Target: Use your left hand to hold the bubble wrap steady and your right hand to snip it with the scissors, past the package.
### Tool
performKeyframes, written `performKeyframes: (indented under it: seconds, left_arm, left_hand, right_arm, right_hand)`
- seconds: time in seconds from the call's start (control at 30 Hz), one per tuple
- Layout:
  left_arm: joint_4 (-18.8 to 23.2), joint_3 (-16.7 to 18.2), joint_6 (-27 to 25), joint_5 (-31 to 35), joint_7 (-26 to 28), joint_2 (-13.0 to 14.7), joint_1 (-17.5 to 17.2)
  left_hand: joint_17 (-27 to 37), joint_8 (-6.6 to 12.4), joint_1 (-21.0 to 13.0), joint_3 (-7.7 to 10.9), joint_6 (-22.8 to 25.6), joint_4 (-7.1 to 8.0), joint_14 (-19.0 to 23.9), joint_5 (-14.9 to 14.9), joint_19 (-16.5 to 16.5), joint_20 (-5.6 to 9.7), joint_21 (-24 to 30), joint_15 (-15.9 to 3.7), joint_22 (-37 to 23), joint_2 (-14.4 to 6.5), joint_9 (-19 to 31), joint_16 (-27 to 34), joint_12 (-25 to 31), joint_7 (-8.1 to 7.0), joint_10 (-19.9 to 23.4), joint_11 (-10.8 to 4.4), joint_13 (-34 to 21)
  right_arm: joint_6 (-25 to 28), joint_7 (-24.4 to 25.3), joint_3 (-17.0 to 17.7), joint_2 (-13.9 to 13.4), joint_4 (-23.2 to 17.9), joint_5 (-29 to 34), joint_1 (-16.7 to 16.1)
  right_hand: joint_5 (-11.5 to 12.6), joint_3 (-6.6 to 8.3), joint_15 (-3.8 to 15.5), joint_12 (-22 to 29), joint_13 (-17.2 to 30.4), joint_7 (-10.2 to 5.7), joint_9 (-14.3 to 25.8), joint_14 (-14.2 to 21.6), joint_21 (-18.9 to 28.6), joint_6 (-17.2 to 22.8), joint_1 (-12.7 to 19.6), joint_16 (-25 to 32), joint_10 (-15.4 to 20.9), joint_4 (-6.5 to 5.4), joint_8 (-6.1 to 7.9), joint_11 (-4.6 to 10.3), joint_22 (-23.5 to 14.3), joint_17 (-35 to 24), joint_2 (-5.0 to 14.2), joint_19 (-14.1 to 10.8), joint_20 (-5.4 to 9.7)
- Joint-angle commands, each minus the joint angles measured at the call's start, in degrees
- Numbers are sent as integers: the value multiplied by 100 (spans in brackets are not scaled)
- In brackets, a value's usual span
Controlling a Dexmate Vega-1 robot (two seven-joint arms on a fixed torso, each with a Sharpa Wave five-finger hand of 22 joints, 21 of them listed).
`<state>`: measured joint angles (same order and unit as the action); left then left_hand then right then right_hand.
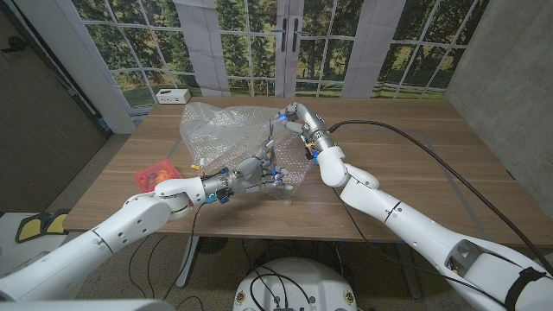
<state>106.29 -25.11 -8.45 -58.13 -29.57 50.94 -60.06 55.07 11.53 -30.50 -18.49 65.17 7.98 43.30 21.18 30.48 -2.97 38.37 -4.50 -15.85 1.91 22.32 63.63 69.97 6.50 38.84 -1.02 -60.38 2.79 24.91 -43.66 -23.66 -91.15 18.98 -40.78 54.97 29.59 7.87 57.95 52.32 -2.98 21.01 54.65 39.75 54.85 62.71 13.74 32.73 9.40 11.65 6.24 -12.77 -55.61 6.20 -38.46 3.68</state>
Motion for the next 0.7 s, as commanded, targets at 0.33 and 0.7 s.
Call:
performKeyframes:
  seconds: [0.33, 0.7]
  left_arm:
    - [-128, -47, -124, -161, -83, -133, 9]
    - [-169, -84, -80, -57, -120, -192, 102]
  left_hand:
    - [8, 46, 32, -43, -87, 1, 34, -13, 9, -24, 28, -96, -20, -26, 3, 42, -6, 297, 276, -303, 46]
    - [14, 44, 23, -33, -77, 0, 28, -11, 17, -22, 38, -112, -22, -46, -6, 52, 47, 300, 235, -342, -55]
  right_arm:
    - [-83, 92, 58, -25, 7, -49, -28]
    - [-219, -67, 24, -128, 0, -55, -40]
  right_hand:
    - [4, 54, 570, 189, 893, -48, 3, -7, 126, 42, 26, -48, 197, 7, -20, 218, 0, -66, 55, 54, 49]
    - [3, 72, 571, 156, 852, -55, -6, 11, 231, 75, 7, -73, 240, 9, -17, 222, 18, -119, 41, 128, 36]
